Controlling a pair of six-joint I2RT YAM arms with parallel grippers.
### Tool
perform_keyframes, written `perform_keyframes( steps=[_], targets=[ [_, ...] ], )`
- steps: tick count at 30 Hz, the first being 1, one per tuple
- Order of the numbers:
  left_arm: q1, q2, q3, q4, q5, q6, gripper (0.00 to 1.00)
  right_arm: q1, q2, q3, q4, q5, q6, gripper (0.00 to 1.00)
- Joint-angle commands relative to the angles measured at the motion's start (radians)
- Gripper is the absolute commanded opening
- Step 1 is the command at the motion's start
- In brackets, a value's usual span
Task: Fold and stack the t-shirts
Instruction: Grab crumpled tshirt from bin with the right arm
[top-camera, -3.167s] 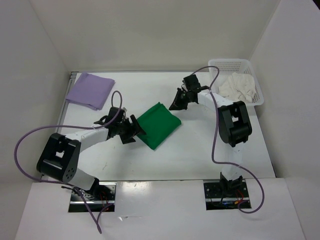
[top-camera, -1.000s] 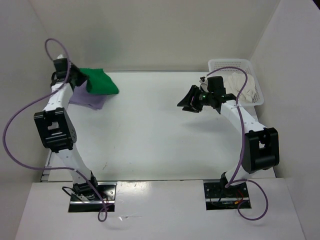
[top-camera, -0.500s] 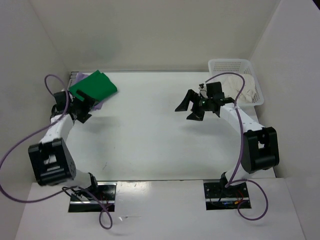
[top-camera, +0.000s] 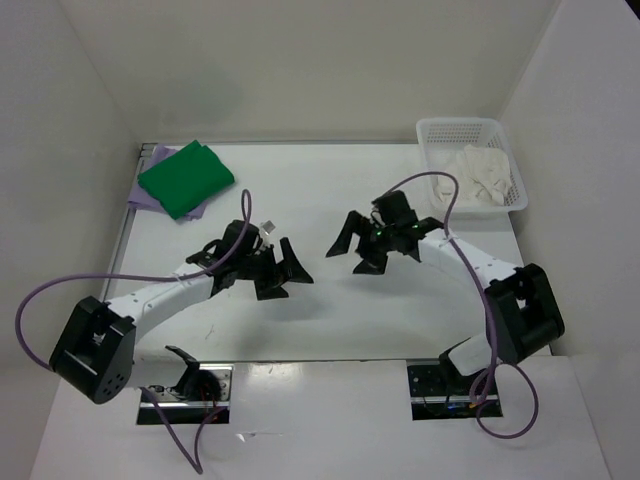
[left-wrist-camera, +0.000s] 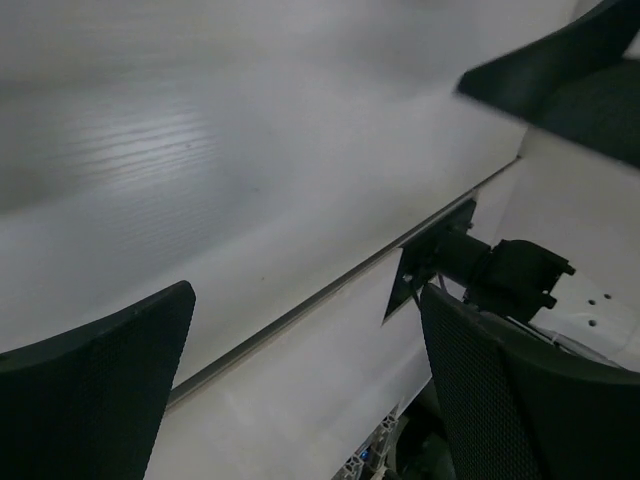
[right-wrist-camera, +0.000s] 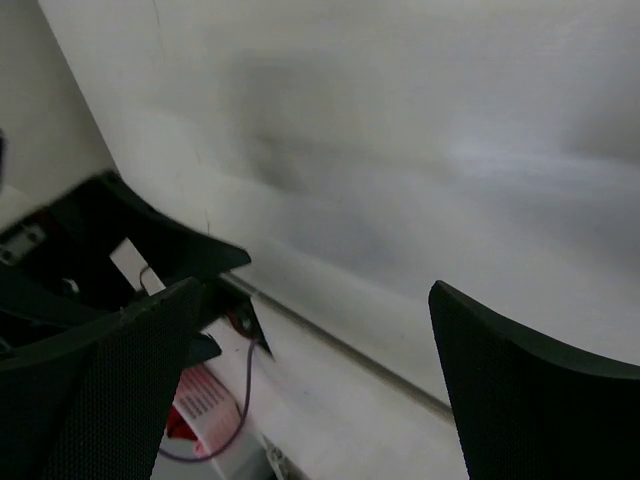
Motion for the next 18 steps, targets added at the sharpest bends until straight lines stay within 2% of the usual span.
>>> perform_keyframes(
  steps=[1, 3, 6, 8, 11, 14, 16, 17, 18],
  targets=[
    [0.037, -0.041, 0.027, 0.090, 0.023, -0.005, 1.00, 0.098, -0.050, 0.007, 0.013, 0.075, 0.146, 1.00],
    [0.097, -0.069, -0.022, 0.148, 0.070, -0.026, 1.00, 0.113, -0.109, -0.021, 0.069, 0.066, 0.160, 1.00],
    [0.186, -0.058, -0.041, 0.139, 0.094, -0.024, 1.00, 0.075, -0.174, -0.132, 0.341, -0.070, 0.196, 1.00],
    [0.197, 0.007, 0.003, 0.106, 0.094, 0.014, 1.00, 0.064, -0.174, -0.147, 0.377, -0.130, 0.206, 1.00],
    [0.197, 0.090, 0.042, 0.064, 0.111, 0.026, 1.00, 0.064, -0.183, -0.134, 0.380, -0.121, 0.206, 1.00],
    [0.256, 0.135, 0.042, 0.055, 0.131, 0.035, 1.00, 0.051, -0.212, -0.134, 0.355, -0.094, 0.206, 1.00],
    [0.288, 0.146, 0.033, 0.034, 0.146, 0.035, 1.00, 0.022, -0.263, -0.145, 0.354, -0.060, 0.215, 0.86],
    [0.302, 0.146, 0.013, 0.033, 0.146, 0.035, 1.00, 0.011, -0.278, -0.145, 0.354, -0.020, 0.215, 0.72],
    [0.312, 0.129, 0.001, 0.052, 0.146, 0.020, 1.00, 0.000, -0.289, -0.156, 0.333, -0.006, 0.215, 0.65]
  ],
)
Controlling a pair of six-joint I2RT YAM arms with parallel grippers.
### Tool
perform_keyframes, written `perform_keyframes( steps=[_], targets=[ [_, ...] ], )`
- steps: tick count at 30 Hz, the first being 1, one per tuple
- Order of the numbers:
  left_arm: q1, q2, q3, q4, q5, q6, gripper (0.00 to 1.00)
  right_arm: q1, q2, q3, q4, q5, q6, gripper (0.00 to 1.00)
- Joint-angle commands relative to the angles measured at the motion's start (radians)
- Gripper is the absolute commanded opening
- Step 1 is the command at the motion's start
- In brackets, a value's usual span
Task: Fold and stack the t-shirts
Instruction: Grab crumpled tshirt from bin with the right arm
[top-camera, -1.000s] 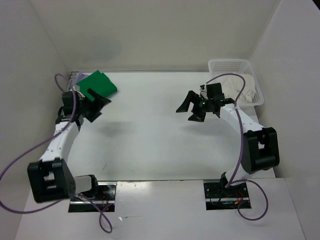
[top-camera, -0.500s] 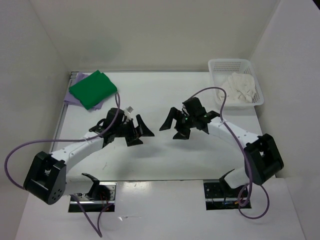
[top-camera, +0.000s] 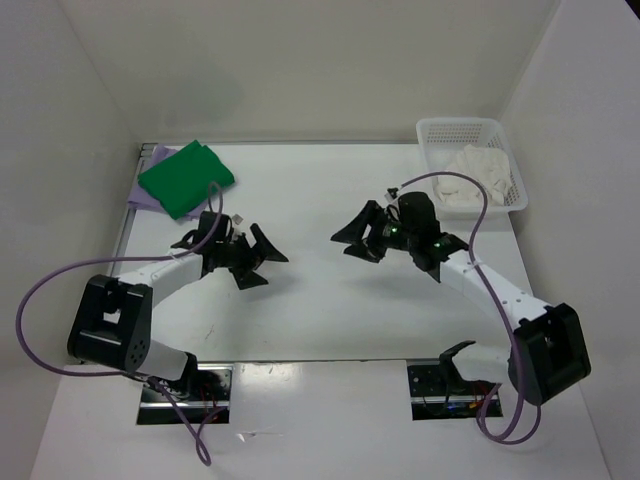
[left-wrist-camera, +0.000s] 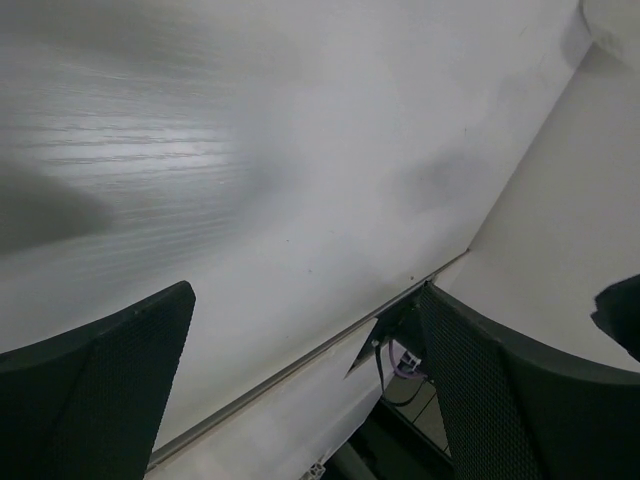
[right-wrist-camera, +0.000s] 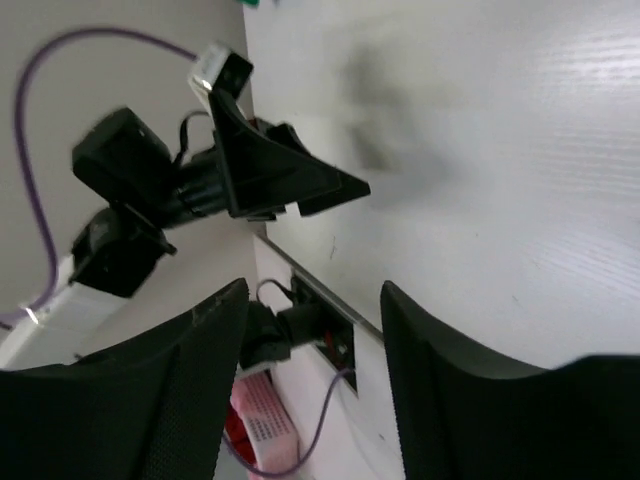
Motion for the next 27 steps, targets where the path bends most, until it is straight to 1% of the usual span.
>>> perform_keyframes(
  steps=[1, 2, 3, 4, 5, 6, 7, 8, 9, 10, 11, 12, 13, 14, 15, 17, 18, 19, 20, 21, 24, 27],
  targets=[
    [0.043, -0.038, -0.022, 0.029, 0.040, 0.012, 1.00, -0.081, -0.074, -0.024, 0.032, 0.062, 0.021, 0.59],
    [0.044, -0.073, -0.022, 0.053, 0.049, 0.012, 1.00, -0.108, -0.074, -0.024, 0.032, 0.062, 0.021, 0.44],
    [0.044, -0.087, -0.022, 0.078, 0.050, 0.024, 1.00, -0.131, -0.056, -0.024, 0.017, 0.078, -0.008, 0.36],
    [0.013, -0.099, 0.013, 0.101, 0.062, 0.040, 1.00, -0.148, -0.014, 0.038, -0.018, 0.106, -0.043, 0.30],
    [0.002, -0.108, 0.032, 0.115, 0.062, 0.055, 0.95, -0.161, 0.016, 0.089, -0.125, 0.141, -0.086, 0.25],
    [0.002, -0.108, 0.058, 0.091, 0.047, 0.067, 0.78, -0.172, 0.050, 0.144, -0.182, 0.181, -0.181, 0.17],
    [0.002, -0.099, 0.081, 0.090, 0.033, 0.102, 0.72, -0.172, 0.119, 0.267, -0.242, 0.280, -0.220, 0.14],
    [0.002, -0.081, 0.124, 0.074, 0.033, 0.119, 0.67, -0.204, 0.151, 0.326, -0.291, 0.329, -0.255, 0.13],
    [0.002, -0.081, 0.142, 0.048, 0.011, 0.133, 0.58, -0.230, 0.181, 0.382, -0.356, 0.371, -0.311, 0.13],
    [0.002, -0.069, 0.156, 0.047, 0.002, 0.155, 0.54, -0.256, 0.205, 0.466, -0.367, 0.438, -0.338, 0.13],
    [0.002, -0.058, 0.176, 0.047, -0.007, 0.164, 0.50, -0.311, 0.251, 0.544, -0.378, 0.487, -0.378, 0.11],
    [0.002, -0.058, 0.188, 0.028, -0.007, 0.164, 0.48, -0.336, 0.280, 0.592, -0.396, 0.543, -0.401, 0.10],
    [0.002, -0.047, 0.188, 0.017, -0.007, 0.176, 0.48, -0.355, 0.311, 0.639, -0.414, 0.683, -0.425, 0.10],
    [0.002, -0.047, 0.188, 0.017, -0.007, 0.185, 0.48, -0.372, 0.389, 0.690, -0.439, 0.759, -0.445, 0.10],
    [0.002, -0.047, 0.188, 0.017, -0.007, 0.186, 0.50, -0.413, 0.431, 0.789, -0.497, 0.820, -0.459, 0.16],
    [0.002, -0.065, 0.167, 0.006, -0.007, 0.186, 0.54, -0.456, 0.535, 0.861, -0.517, 0.920, -0.502, 0.31],
    [0.002, -0.065, 0.156, 0.006, -0.007, 0.186, 0.56, -0.497, 0.563, 0.914, -0.546, 0.937, -0.502, 0.37],
    [0.002, -0.079, 0.132, 0.006, -0.007, 0.186, 0.58, -0.516, 0.587, 0.937, -0.560, 0.948, -0.511, 0.47],
    [0.002, -0.091, 0.121, 0.006, -0.007, 0.186, 0.60, -0.531, 0.609, 0.953, -0.560, 0.971, -0.511, 0.52],
    [0.002, -0.092, 0.112, 0.006, -0.007, 0.186, 0.63, -0.554, 0.642, 0.971, -0.560, 0.995, -0.511, 0.56],
    [0.002, -0.092, 0.086, 0.006, 0.020, 0.195, 0.65, -0.583, 0.711, 1.005, -0.560, 1.060, -0.525, 0.57],
    [0.002, -0.092, 0.076, 0.017, 0.033, 0.195, 0.67, -0.603, 0.776, 1.025, -0.572, 1.111, -0.539, 0.69]
  ],
)
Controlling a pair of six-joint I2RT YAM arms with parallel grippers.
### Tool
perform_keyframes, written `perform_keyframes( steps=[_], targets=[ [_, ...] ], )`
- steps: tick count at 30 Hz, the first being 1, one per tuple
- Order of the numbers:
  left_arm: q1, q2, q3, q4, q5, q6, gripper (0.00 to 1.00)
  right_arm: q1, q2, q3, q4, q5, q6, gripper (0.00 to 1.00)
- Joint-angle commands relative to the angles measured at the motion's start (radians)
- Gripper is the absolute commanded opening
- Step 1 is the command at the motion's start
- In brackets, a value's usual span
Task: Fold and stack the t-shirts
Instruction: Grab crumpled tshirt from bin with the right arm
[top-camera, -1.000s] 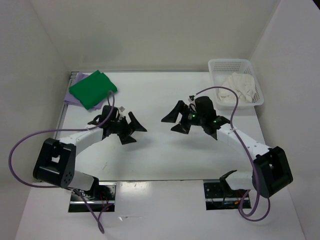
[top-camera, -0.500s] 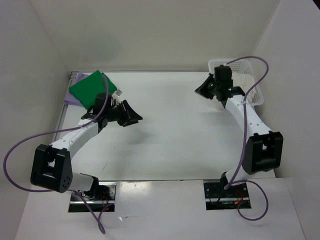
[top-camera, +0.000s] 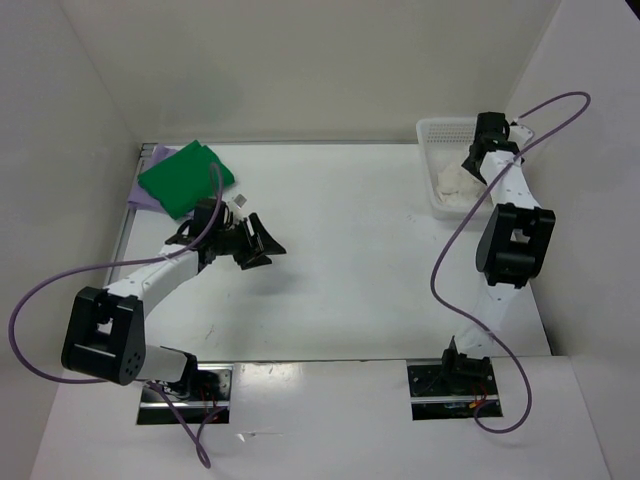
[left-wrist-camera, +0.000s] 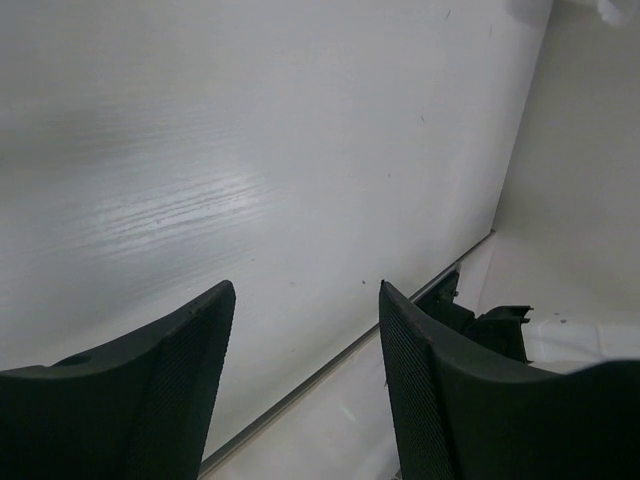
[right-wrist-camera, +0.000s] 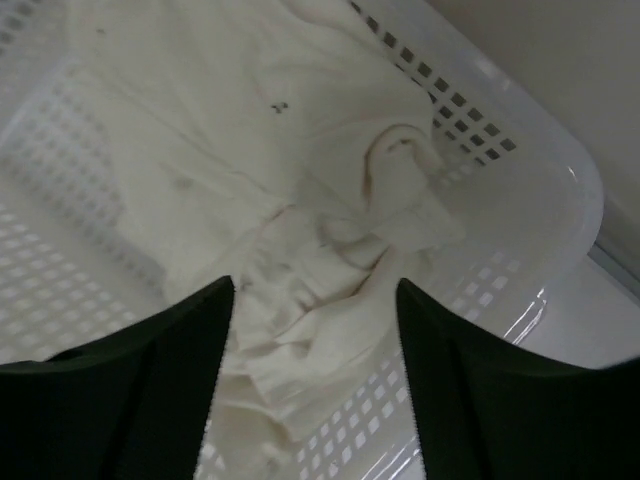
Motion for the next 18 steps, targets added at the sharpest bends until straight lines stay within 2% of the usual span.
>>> perform_keyframes(
  steps=[1, 5, 12, 16, 17, 18],
  targets=[
    [0.001, -0.024, -0.008, 0.011, 0.032, 0.035, 0.68, 0.000, 0.046, 0.059, -0.037, 0.125, -0.042, 0.76],
    [0.021, -0.024, 0.003, 0.001, 0.053, 0.046, 0.76, -0.011, 0.105, 0.092, -0.037, 0.163, -0.051, 0.81],
    [0.043, -0.034, -0.006, 0.001, 0.053, 0.046, 0.77, -0.011, 0.210, 0.188, -0.037, 0.221, -0.051, 0.82],
    [0.043, -0.047, -0.006, 0.001, 0.033, 0.046, 0.77, -0.029, 0.295, 0.249, -0.049, 0.231, -0.030, 0.73],
    [0.043, -0.060, -0.015, 0.001, 0.033, 0.046, 0.77, -0.029, 0.306, 0.250, -0.060, 0.231, -0.030, 0.69],
    [0.043, -0.060, -0.016, -0.008, 0.022, 0.046, 0.77, -0.029, 0.316, 0.263, -0.060, 0.231, -0.019, 0.59]
  ],
)
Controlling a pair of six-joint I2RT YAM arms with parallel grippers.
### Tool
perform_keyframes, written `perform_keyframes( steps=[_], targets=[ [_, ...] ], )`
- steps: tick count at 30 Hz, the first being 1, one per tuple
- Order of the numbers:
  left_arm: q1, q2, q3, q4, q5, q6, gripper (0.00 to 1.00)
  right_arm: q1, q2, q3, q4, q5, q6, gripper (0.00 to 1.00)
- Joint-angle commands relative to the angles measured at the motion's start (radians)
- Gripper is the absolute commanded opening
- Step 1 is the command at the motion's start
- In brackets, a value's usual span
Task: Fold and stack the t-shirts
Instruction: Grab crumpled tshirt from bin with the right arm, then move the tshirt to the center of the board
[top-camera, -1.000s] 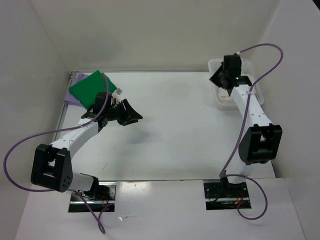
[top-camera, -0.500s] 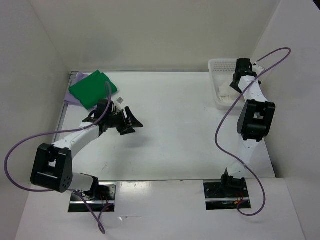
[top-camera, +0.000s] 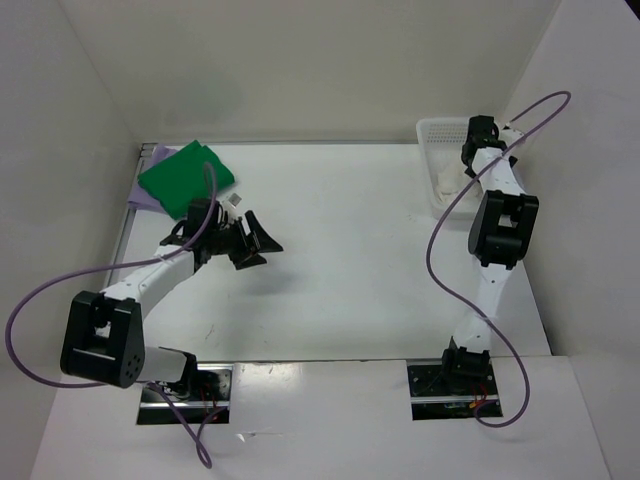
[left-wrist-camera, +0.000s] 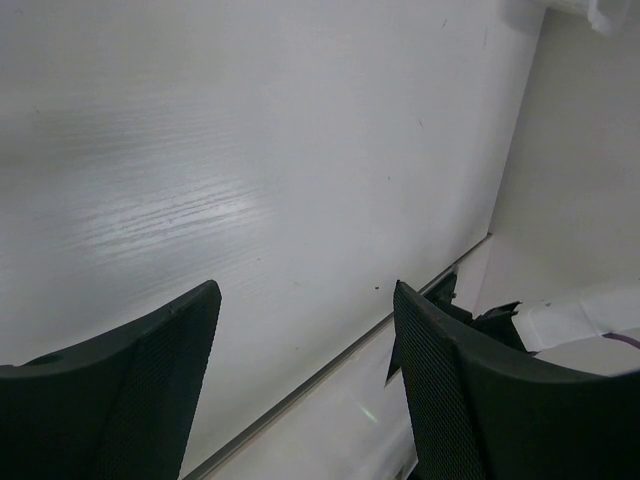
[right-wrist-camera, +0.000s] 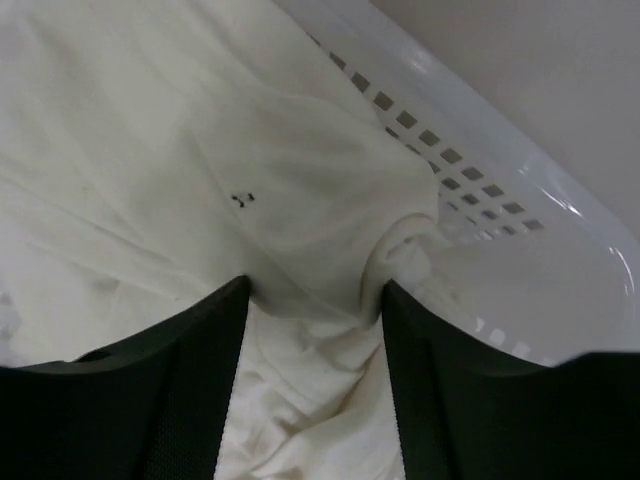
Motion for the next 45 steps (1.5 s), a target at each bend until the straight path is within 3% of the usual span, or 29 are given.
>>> perform_keyframes(
  steps=[1, 5, 6, 8, 13, 18, 22, 26, 27, 31, 34, 35, 37, 38, 40, 42, 45],
  targets=[
    [0.003, -0.062, -0.006, 0.003, -0.001, 0.025, 0.77, -0.015, 0.052, 0.071, -0.022, 0.042, 0.022, 0.54],
    [0.012, -0.111, -0.015, -0.019, -0.020, 0.025, 0.77, -0.015, 0.070, 0.090, -0.031, 0.001, 0.031, 0.23],
    [0.012, -0.112, -0.024, -0.019, -0.020, 0.025, 0.77, -0.015, 0.061, 0.103, -0.040, -0.019, 0.031, 0.09],
    [0.021, -0.125, -0.024, -0.028, -0.020, 0.037, 0.77, -0.015, -0.013, 0.090, -0.040, -0.079, 0.059, 0.00],
    [0.021, -0.115, 0.010, -0.068, -0.029, 0.075, 0.79, -0.005, -0.342, -0.128, 0.132, -0.232, 0.077, 0.00],
    [0.043, -0.092, 0.045, -0.068, -0.029, 0.075, 0.80, 0.028, -0.612, -0.104, 0.132, -0.497, 0.077, 0.00],
    [0.070, -0.081, 0.080, -0.068, -0.029, 0.055, 0.82, 0.166, -0.707, -0.012, 0.132, -0.703, 0.088, 0.00],
    [0.130, -0.069, 0.080, -0.050, -0.038, 0.006, 0.82, 0.309, -0.718, 0.119, 0.185, -0.951, 0.203, 0.00],
    [0.144, -0.069, 0.080, -0.050, -0.047, -0.015, 0.82, 0.327, -0.718, 0.119, 0.216, -1.066, 0.235, 0.00],
    [0.236, -0.081, 0.068, -0.040, -0.058, -0.051, 0.82, 0.386, -0.753, 0.107, 0.332, -1.200, 0.347, 0.00],
    [0.322, -0.124, 0.068, -0.050, -0.058, -0.073, 0.84, 0.386, -0.796, -0.097, 0.395, -1.185, 0.364, 0.02],
    [0.359, -0.133, 0.068, -0.050, -0.058, -0.084, 0.84, 0.366, -0.827, -0.239, 0.406, -1.199, 0.381, 0.02],
    [0.382, -0.142, 0.082, -0.059, -0.058, -0.084, 0.84, 0.318, -0.859, -0.435, 0.469, -1.228, 0.403, 0.02],
    [0.382, -0.142, 0.082, -0.059, -0.058, -0.084, 0.84, 0.309, -0.893, -0.485, 0.469, -1.172, 0.378, 0.02],
    [0.382, -0.131, 0.082, -0.028, -0.043, -0.109, 0.84, 0.294, -0.902, -0.579, 0.397, -1.086, 0.312, 0.13],
    [0.382, -0.131, 0.057, -0.028, -0.043, -0.094, 0.84, 0.279, -0.916, -0.715, 0.341, -0.974, 0.279, 0.33],
    [0.350, -0.156, 0.057, -0.108, -0.174, 0.006, 0.84, 0.268, -0.928, -0.789, 0.268, -0.868, 0.213, 0.48]
  ],
)
